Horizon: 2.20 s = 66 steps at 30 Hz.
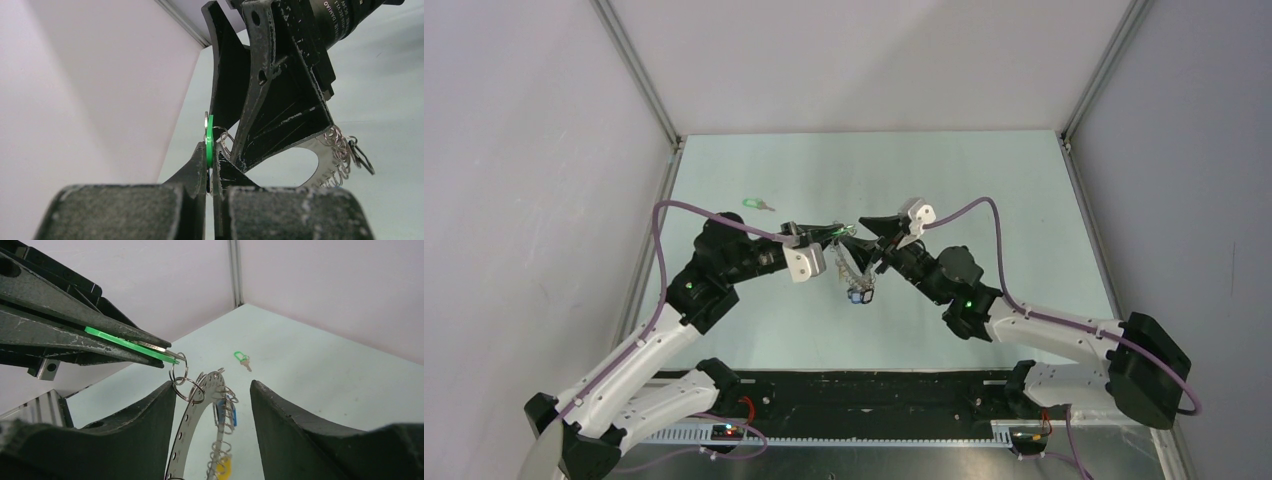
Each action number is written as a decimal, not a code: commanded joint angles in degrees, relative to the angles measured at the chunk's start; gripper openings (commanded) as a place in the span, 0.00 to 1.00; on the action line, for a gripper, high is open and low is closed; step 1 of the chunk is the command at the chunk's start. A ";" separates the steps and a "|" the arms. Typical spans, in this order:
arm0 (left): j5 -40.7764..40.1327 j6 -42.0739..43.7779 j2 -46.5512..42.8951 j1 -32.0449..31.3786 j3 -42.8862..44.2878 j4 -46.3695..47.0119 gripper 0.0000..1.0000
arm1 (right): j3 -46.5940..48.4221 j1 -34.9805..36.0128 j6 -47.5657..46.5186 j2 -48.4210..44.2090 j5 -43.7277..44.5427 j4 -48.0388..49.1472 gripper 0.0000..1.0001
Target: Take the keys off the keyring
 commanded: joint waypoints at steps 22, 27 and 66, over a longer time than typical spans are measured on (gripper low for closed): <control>3.42 0.07 -1.23 -0.41 -0.19 5.35 0.00 | 0.72 -20.92 4.92 -5.38 -46.32 2.18 0.54; 4.48 0.08 -1.24 -0.39 -0.22 5.33 0.00 | 2.25 -21.59 4.98 -0.82 -52.07 7.17 0.51; 5.50 -0.61 0.08 -0.96 0.13 5.35 0.00 | 6.50 -19.37 8.09 4.57 -59.17 10.51 0.00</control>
